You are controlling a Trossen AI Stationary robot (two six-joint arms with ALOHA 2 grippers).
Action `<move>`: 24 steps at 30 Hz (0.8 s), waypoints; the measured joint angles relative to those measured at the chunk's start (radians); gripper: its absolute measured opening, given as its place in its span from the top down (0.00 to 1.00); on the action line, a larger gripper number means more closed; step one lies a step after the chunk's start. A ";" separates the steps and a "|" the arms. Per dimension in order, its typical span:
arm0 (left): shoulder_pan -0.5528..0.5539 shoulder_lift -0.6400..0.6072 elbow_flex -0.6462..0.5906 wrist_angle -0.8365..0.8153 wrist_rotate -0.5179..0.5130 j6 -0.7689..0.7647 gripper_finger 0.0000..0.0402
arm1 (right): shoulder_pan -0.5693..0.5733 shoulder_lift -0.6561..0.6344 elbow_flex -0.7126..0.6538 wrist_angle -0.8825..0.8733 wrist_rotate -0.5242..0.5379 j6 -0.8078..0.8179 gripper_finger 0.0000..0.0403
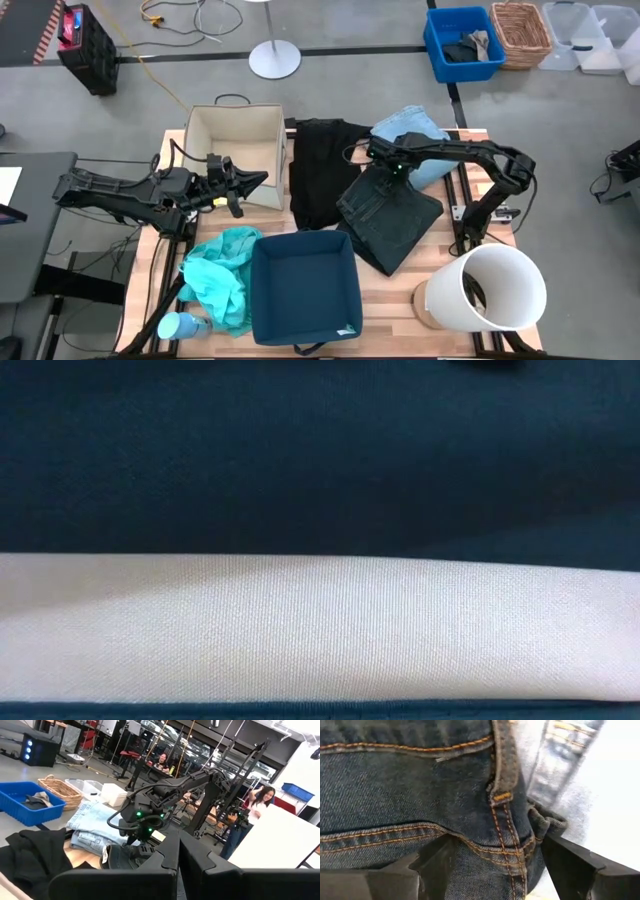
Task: Sort clothes
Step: Put the black denim jeans into the blue laundry bin
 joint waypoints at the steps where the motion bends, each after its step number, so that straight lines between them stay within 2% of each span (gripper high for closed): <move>1: 0.000 0.000 0.000 -0.003 0.000 0.000 1.00 | 0.004 0.000 0.000 0.000 -0.007 -0.002 0.24; 8: 0.000 0.000 0.000 -0.016 0.000 0.000 1.00 | 0.054 0.000 0.000 0.000 -0.038 -0.045 0.29; 17: 0.000 0.000 0.000 -0.016 0.000 0.005 1.00 | 0.043 0.000 0.000 0.003 -0.059 -0.054 0.32; 20: 0.000 0.000 0.000 -0.015 0.000 0.005 1.00 | 0.043 0.000 0.000 0.000 -0.059 -0.056 0.39; 24: 0.000 0.000 0.000 -0.015 0.000 0.005 1.00 | 0.050 0.000 0.000 -0.002 -0.066 -0.056 0.56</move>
